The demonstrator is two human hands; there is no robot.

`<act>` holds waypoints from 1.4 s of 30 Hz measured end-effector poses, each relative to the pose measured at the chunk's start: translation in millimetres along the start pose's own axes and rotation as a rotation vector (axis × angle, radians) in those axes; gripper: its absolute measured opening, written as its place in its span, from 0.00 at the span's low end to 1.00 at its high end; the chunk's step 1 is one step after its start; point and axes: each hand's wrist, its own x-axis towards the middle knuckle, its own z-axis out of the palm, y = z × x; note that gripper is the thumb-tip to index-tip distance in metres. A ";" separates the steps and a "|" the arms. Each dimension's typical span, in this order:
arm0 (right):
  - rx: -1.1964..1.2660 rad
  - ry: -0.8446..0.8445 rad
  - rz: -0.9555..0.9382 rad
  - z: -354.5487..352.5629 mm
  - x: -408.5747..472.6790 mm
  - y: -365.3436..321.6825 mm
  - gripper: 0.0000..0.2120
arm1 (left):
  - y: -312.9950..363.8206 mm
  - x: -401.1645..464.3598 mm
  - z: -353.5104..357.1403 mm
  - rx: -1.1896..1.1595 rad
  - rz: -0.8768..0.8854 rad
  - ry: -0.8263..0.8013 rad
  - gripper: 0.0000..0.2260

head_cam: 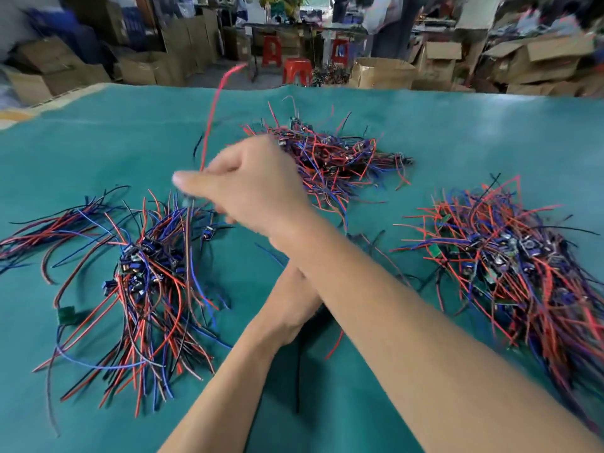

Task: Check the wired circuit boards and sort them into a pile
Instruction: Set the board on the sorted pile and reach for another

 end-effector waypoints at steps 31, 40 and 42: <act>0.298 0.475 0.313 -68.4 -75.7 147.3 0.10 | -8.9 11.6 -0.6 -0.179 -0.114 0.027 0.09; 0.379 0.247 0.198 -55.4 -78.4 144.4 0.10 | -12.1 15.5 -2.4 -0.227 -0.100 0.122 0.12; 0.488 0.245 0.265 -60.1 -76.8 147.3 0.06 | -12.8 15.1 -2.9 -0.173 -0.091 0.145 0.11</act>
